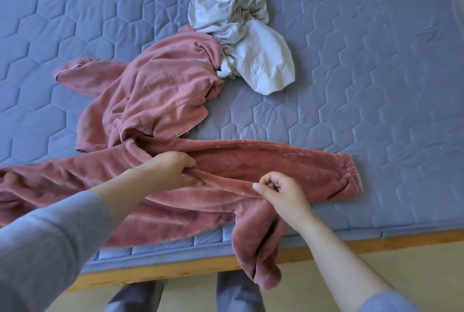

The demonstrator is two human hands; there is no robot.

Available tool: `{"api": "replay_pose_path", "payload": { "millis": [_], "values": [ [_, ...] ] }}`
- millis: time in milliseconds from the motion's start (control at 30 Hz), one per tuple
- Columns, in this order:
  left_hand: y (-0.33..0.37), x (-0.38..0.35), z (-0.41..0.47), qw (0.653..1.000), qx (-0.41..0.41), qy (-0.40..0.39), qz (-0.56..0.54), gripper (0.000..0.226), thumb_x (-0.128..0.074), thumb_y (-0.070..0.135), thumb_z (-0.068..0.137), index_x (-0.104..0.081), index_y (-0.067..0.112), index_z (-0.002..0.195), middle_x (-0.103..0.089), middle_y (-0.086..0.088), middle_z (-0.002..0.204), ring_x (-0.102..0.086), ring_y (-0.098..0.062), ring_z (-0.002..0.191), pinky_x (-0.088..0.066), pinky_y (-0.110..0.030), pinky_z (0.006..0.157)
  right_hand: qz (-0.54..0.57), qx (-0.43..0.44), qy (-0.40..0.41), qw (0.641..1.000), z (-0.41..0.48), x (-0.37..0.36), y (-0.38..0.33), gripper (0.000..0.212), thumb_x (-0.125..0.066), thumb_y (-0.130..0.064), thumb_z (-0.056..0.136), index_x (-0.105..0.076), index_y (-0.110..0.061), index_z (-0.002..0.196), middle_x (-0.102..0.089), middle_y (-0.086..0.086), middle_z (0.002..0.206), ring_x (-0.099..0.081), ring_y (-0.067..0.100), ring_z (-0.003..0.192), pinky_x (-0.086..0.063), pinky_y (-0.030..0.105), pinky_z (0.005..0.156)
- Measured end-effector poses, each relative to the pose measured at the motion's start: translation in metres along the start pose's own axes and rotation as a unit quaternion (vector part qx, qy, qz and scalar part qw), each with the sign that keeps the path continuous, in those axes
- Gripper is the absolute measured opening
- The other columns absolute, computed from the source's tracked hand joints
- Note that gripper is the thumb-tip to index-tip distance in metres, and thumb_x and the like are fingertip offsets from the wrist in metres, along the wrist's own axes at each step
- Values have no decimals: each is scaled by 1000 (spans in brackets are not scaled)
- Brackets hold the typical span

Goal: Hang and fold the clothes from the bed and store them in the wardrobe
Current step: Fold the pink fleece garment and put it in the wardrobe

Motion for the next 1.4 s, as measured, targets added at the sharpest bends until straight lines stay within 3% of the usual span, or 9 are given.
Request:
{"api": "replay_pose_path", "payload": {
  "millis": [200, 400, 600, 800, 900, 1133, 1200, 1300, 1400],
  "values": [
    [28, -1, 16, 997, 4, -31, -70, 33, -78, 45, 73, -53, 27, 60, -49, 7, 61, -44, -12, 60, -38, -30, 58, -24, 21, 20, 999, 9, -3, -7, 18, -75, -25, 82, -58, -21, 78, -45, -12, 56, -43, 1, 54, -39, 13, 58],
    [23, 26, 30, 991, 45, 107, -73, 35, -78, 19, 71, -44, 24, 65, -51, 5, 64, -50, -23, 69, -39, -33, 61, 9, -101, -167, 981, 5, -5, 17, 44, -74, -62, 72, -59, -21, 64, -52, -13, 59, -48, 3, 57, -39, 20, 60],
    [20, 21, 47, 993, 91, 66, -32, 37, -81, 30, 70, -45, 26, 64, -51, 7, 71, -51, -20, 76, -39, -31, 63, -42, -217, -253, 942, -11, 41, 45, 56, -86, -58, 57, -77, -13, 89, -77, 1, 87, -74, 15, 86, -57, 29, 83],
    [34, 13, 62, 991, 122, 13, 62, 25, -73, 46, 77, -55, 28, 75, -54, 8, 77, -56, -20, 86, -39, -29, 66, -115, -218, -153, 957, -8, 111, 55, 56, -83, -62, 57, -68, -13, 81, -73, 14, 68, -73, 30, 63, -58, 33, 56],
    [56, 9, 75, 992, 89, -15, 92, 28, -73, 45, 77, -60, 22, 85, -58, 3, 84, -58, -22, 89, -41, -30, 67, -139, -188, -109, 966, 0, 127, 56, 51, -76, -61, 65, -62, -14, 76, -68, 11, 56, -66, 30, 46, -45, 25, 35],
    [157, -32, 107, 997, -49, -64, -20, 34, -74, 39, 79, -44, 27, 68, -48, 12, 73, -50, -16, 78, -38, -29, 68, -113, -168, -134, 970, 11, 122, 67, 44, -77, -57, 65, -57, -19, 76, -67, 13, 53, -65, 34, 43, -48, 30, 35],
    [168, -28, 117, 998, -53, -29, -20, 33, -73, 37, 80, -46, 26, 67, -49, 12, 71, -52, -16, 77, -38, -28, 66, -111, -187, -160, 963, 11, 127, 77, 48, -83, -58, 56, -58, -20, 73, -69, 11, 58, -68, 32, 48, -52, 36, 41],
    [157, -12, 126, 998, -26, 27, -43, 19, -70, 29, 83, -54, 23, 76, -56, 8, 76, -58, -21, 84, -43, -30, 71, -181, -203, -223, 936, 8, 149, 101, 38, -88, -49, 55, -60, -24, 55, -60, -9, 51, -59, 12, 48, -45, 23, 46],
    [148, -13, 134, 999, -9, -2, -45, 18, -71, 30, 84, -56, 22, 78, -57, 5, 76, -58, -22, 83, -44, -32, 72, -220, -189, -183, 939, 13, 182, 119, 37, -85, -39, 62, -56, -23, 48, -45, -14, 46, -43, 5, 47, -34, 23, 47]
  ]
}}
Point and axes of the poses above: each hand's wrist, its own z-axis towards the middle knuckle, its own x-axis out of the back of the hand, y = z × x, the point moved 7 cm from there along z, towards the middle knuckle
